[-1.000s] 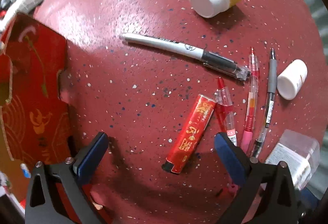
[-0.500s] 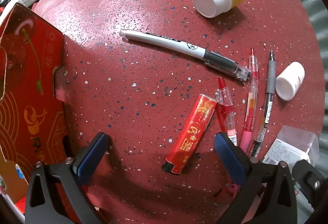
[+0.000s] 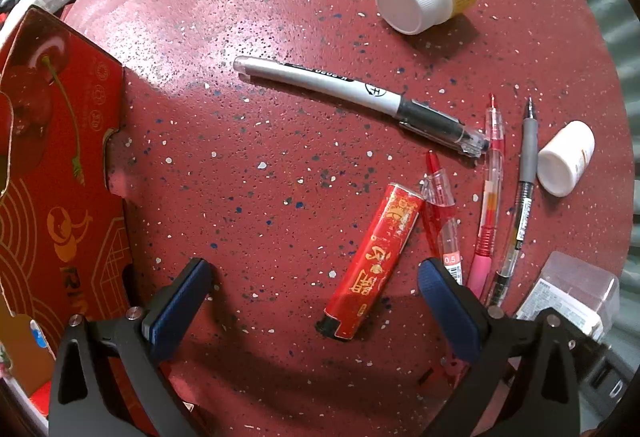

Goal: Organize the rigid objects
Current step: 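Grasp the clear plastic box with right tool while left tool grasps the red cylindrical packet, then carry the plastic box and red packet toward the cardboard box with both tools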

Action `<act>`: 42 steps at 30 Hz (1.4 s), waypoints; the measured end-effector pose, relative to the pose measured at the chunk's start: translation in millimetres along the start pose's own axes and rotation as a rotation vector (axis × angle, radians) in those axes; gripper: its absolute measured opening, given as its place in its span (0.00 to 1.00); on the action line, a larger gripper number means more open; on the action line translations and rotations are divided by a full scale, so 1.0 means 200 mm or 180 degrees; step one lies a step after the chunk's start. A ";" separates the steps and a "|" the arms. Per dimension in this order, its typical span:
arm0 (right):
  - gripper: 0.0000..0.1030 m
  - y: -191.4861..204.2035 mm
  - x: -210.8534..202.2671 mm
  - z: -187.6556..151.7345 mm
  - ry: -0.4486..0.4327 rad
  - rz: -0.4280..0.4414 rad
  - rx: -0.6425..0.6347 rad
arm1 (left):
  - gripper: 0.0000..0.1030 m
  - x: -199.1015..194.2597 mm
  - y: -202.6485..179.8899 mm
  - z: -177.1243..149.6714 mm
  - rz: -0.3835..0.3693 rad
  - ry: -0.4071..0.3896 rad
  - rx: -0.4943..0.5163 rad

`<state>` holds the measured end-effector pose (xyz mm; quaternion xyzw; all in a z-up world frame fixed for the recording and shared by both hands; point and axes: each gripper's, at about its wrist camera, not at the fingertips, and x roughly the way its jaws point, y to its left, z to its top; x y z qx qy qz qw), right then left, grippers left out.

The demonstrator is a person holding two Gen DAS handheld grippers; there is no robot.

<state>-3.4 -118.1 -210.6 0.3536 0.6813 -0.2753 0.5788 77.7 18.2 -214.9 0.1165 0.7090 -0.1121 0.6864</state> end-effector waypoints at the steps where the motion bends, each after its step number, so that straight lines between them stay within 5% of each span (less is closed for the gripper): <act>1: 0.71 -0.02 0.00 -0.03 0.0000 0.0007 -0.0040 | 0.99 0.00 0.00 0.00 0.0001 0.0016 -0.0005; 3: 0.70 -0.04 -0.02 -0.08 -0.0014 0.0038 -0.0111 | 0.95 -0.01 0.00 0.01 -0.0010 0.0042 -0.0010; 6: 0.70 -0.04 -0.06 -0.11 -0.0066 0.0089 -0.0208 | 0.73 -0.06 -0.05 0.01 -0.0017 -0.0009 0.0148; 10: 0.70 -0.08 -0.11 -0.15 -0.0103 0.0177 -0.0296 | 0.20 -0.10 -0.09 0.01 -0.0028 -0.0017 0.0322; 19: 0.70 -0.15 -0.21 -0.27 -0.0147 0.0327 -0.0507 | 0.20 -0.23 -0.04 -0.09 -0.0144 0.0014 0.0465; 31: 0.70 -0.23 -0.33 -0.41 -0.0062 0.0478 -0.0556 | 0.20 -0.54 -0.11 -0.38 -0.0440 -0.0101 0.1108; 42: 0.70 -0.24 -0.45 -0.43 -0.0173 0.0538 -0.0583 | 0.20 -0.72 0.01 -0.44 -0.0533 -0.0330 0.1046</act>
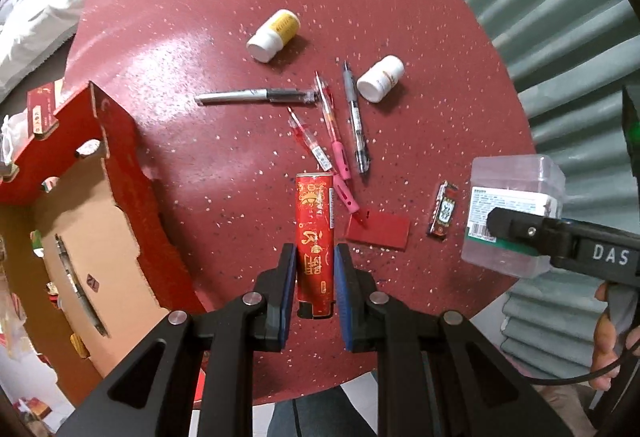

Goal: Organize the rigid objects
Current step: 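Carry the plastic box and red packet toward the cardboard box with both tools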

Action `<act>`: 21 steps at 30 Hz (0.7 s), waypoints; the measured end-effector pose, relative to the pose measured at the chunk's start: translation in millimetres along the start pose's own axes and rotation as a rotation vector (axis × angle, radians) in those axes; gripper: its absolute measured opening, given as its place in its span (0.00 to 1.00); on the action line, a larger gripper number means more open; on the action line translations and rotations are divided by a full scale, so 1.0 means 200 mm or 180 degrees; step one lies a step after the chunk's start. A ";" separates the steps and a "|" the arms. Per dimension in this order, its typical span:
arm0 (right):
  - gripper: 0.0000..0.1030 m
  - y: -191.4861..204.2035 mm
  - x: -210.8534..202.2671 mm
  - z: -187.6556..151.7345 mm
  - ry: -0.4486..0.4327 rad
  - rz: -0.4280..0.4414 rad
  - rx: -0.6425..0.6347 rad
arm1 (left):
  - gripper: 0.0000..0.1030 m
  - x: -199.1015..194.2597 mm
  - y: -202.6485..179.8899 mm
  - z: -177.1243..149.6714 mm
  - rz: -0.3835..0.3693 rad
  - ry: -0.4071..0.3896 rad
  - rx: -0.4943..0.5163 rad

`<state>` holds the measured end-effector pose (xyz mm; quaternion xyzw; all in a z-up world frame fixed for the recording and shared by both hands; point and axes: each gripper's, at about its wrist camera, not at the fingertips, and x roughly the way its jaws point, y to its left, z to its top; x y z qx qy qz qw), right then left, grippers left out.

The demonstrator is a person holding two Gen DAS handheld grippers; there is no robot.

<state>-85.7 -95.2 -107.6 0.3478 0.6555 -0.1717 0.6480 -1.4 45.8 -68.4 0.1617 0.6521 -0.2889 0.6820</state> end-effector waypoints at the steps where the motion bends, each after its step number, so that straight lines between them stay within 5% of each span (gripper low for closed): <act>1: 0.70 0.00 -0.01 0.00 -0.0011 -0.0001 -0.0010 | 0.20 -0.02 0.00 0.01 0.0000 -0.0033 -0.0011; 21: 0.70 0.17 -0.07 -0.04 -0.0102 -0.0155 -0.0294 | 0.20 -0.16 0.30 -0.12 -0.0119 -0.0380 -0.0688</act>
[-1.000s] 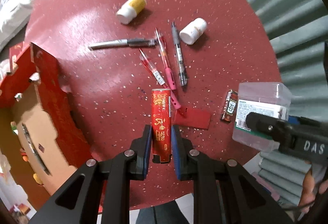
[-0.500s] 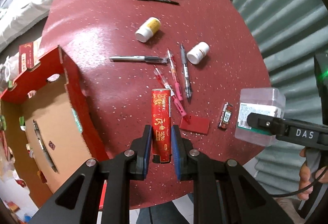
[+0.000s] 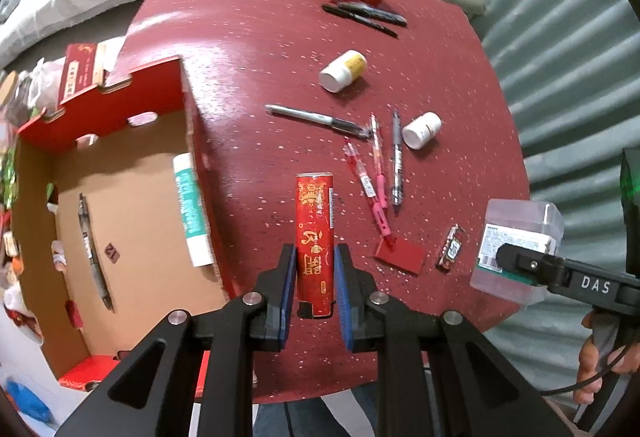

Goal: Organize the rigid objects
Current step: 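Carry the plastic box and red packet toward the cardboard box with both tools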

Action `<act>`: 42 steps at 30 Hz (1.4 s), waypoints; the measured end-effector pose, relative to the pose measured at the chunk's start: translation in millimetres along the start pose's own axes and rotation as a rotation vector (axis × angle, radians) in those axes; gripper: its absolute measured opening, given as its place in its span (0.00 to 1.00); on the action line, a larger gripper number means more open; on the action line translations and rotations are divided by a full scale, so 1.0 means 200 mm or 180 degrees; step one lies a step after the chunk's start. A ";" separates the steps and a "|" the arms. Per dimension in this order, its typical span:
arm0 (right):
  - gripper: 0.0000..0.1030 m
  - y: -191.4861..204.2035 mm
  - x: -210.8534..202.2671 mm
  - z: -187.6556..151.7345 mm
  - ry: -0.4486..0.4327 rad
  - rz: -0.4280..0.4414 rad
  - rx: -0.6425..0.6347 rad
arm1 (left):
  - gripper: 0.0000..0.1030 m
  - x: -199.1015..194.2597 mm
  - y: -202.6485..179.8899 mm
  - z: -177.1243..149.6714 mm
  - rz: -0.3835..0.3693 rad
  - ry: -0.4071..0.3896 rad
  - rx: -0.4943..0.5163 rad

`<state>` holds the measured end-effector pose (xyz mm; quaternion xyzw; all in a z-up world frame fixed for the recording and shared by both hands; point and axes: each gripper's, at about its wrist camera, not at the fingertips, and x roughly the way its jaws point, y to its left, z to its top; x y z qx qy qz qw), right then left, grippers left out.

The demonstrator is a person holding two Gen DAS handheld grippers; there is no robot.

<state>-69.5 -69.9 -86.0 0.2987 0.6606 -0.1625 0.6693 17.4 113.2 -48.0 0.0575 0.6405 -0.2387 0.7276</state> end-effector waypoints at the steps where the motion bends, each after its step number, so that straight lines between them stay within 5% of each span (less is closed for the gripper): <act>1: 0.71 0.02 0.00 0.00 -0.0005 -0.0009 -0.0027 | 0.20 -0.01 0.03 0.00 -0.0008 -0.0021 -0.0052; 19: 0.71 0.46 0.02 -0.02 0.0051 -0.0055 -0.0672 | 0.20 -0.09 0.43 -0.12 0.0050 -0.0159 -0.0687; 42: 0.71 1.37 0.18 -0.16 0.0195 0.0246 -0.1907 | 0.20 -0.12 1.05 -0.30 0.0491 -0.0073 -0.1458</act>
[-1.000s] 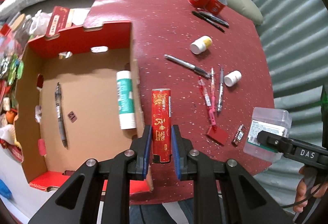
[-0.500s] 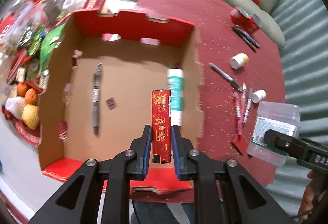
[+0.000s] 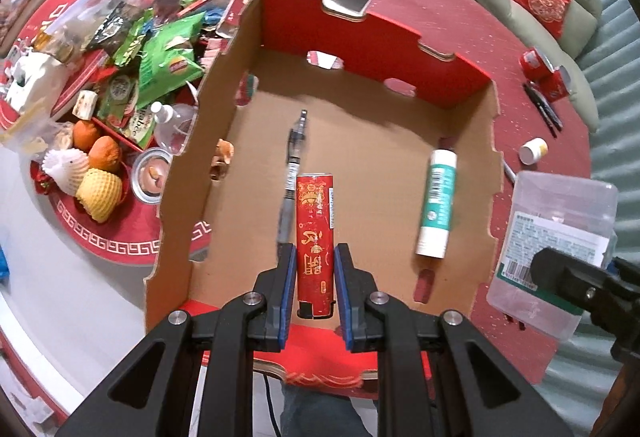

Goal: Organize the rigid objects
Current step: 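Carry the plastic box and red packet toward the cardboard box with both tools, then open left tool to drop the red packet while right tool releases the plastic box into the cardboard box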

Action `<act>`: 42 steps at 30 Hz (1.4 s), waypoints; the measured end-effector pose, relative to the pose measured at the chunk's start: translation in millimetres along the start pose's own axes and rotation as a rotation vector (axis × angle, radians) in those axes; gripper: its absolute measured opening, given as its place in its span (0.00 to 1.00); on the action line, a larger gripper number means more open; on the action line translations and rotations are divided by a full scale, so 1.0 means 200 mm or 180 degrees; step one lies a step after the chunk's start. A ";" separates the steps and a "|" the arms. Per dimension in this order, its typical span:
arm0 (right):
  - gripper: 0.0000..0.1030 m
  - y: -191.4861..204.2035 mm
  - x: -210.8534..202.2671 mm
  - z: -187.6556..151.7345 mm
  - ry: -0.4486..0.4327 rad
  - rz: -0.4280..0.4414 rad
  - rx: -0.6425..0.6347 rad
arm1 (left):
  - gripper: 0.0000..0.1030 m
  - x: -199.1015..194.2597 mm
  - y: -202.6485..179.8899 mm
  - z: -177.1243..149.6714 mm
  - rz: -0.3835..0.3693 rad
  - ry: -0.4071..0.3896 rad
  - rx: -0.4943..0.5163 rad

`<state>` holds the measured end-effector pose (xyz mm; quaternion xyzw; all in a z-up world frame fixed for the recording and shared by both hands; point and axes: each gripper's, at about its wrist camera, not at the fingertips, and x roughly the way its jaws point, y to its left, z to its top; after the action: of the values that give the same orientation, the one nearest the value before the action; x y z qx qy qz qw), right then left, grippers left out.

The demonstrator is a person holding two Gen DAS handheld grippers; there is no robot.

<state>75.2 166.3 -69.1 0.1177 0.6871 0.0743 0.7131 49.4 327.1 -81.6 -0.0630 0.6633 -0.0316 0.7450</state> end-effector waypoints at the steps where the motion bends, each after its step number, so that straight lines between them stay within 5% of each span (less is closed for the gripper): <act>1: 0.71 0.02 0.01 0.01 0.0001 0.0004 -0.0013 | 0.20 0.00 0.01 0.00 0.0002 0.0006 0.0004; 37: 0.71 0.11 0.29 0.14 0.0266 -0.0135 -0.0180 | 0.20 0.30 -0.02 0.15 0.0218 0.0353 0.0300; 39: 0.71 0.10 0.32 0.14 0.0288 -0.0130 -0.0177 | 0.24 0.32 -0.03 0.15 0.0234 0.0391 0.0338; 41: 0.71 0.10 0.34 0.15 0.0312 -0.0128 -0.0180 | 0.55 0.34 -0.03 0.14 0.0239 0.0438 0.0368; 42: 0.71 0.10 0.35 0.15 0.0321 -0.0122 -0.0183 | 0.62 0.35 -0.03 0.14 0.0222 0.0433 0.0366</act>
<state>109.3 201.9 -129.7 0.0801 0.7219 0.0863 0.6819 86.5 313.7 -145.7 0.0052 0.7113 -0.0479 0.7013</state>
